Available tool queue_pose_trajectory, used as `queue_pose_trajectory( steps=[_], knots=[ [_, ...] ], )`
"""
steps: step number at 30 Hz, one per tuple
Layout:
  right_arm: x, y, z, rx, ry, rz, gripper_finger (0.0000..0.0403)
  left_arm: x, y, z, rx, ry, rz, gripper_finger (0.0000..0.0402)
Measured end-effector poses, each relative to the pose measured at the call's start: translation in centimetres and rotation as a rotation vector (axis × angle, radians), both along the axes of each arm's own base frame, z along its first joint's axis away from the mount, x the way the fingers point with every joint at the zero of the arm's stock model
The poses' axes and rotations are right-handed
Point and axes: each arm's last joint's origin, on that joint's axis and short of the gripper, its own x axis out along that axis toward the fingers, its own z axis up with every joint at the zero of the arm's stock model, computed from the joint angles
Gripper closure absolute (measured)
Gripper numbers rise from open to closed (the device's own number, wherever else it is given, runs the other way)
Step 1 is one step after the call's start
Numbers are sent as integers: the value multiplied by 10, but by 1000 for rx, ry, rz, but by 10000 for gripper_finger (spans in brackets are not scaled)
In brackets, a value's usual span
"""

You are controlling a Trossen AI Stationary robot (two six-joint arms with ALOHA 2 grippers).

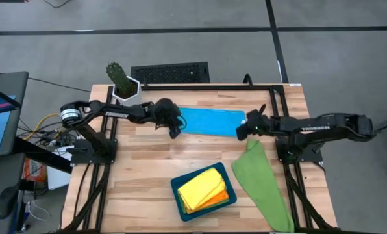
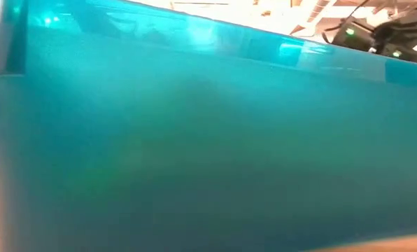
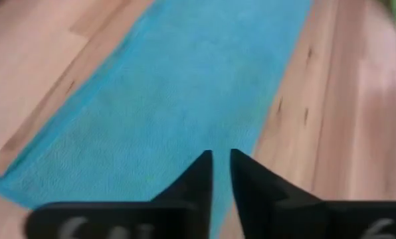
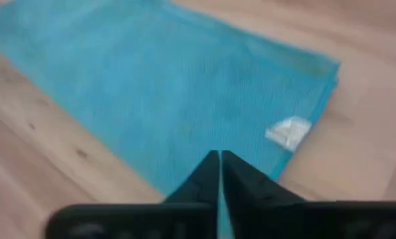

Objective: Fold microfiber towels
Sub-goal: Fold the blue microfiber towel

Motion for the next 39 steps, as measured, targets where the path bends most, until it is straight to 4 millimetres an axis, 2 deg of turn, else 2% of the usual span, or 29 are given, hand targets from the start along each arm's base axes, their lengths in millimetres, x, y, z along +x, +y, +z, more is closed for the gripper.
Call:
queue_pose_trajectory(
  steps=[3, 10, 17, 23, 26, 30, 32, 36, 39],
  knots=[
    [-1, 8, -11, 15, -27, 16, 391, 1, -5, -6, 50, 25, 15, 393],
    [-2, 15, -32, 58, 35, -11, 366, -13, -14, -27, 40, 38, 52, 392],
    [2, 16, -45, 70, 114, 8, 391, -32, -20, -49, -5, 94, 88, 400],
    [4, 16, -41, 75, 81, 25, 375, -41, -23, -57, -19, 99, 107, 401],
    [11, 15, -24, 21, -19, 51, 371, -42, -23, -58, -10, 106, 116, 401],
    [23, 17, -1, -128, -210, 182, 386, -41, -22, -57, -9, 108, 129, 401],
    [31, 17, 5, -208, -257, 242, 393, -40, -22, -56, -8, 107, 130, 401],
    [45, 11, -8, -288, -235, 291, 392, -40, -22, -56, -8, 106, 131, 401],
    [56, 7, -26, -253, -233, 319, 382, -40, -22, -56, -7, 104, 132, 401]
  ],
)
